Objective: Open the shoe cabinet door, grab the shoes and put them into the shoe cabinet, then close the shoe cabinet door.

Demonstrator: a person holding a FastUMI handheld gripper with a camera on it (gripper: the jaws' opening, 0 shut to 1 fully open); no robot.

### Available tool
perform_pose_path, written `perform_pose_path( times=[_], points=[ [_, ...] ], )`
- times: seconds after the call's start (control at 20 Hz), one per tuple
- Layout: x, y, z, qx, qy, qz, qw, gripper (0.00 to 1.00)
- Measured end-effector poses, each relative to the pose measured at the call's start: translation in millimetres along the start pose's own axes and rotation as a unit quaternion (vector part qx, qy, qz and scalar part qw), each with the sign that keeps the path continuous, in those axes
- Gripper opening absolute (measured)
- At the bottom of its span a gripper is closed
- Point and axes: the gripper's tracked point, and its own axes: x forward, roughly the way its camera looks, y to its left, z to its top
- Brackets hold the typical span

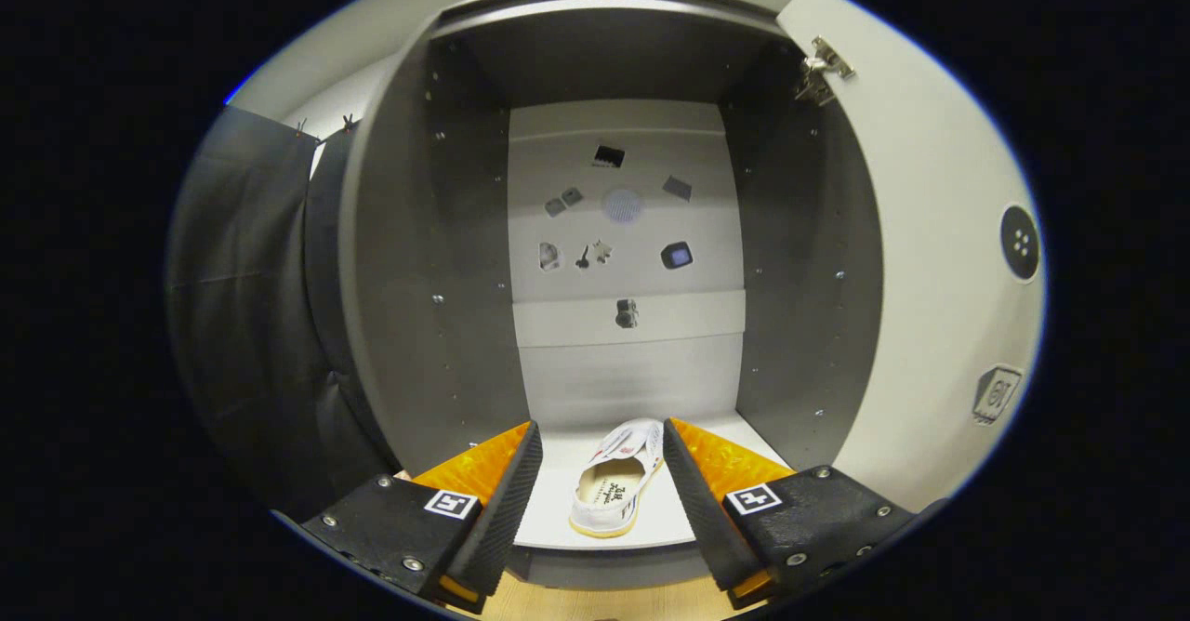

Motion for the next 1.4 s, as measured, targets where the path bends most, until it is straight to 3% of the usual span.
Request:
perform_pose_path(
  times=[0.4,0.95,1.4],
  points=[
    [-99,-2,17,0.010,-0.019,0.003,1.000,0.87],
    [-229,-26,-5,0.040,-0.032,-0.023,0.998,0.89],
    [-288,-74,-19,0.034,-0.015,-0.054,0.998,0.89]
  ],
)
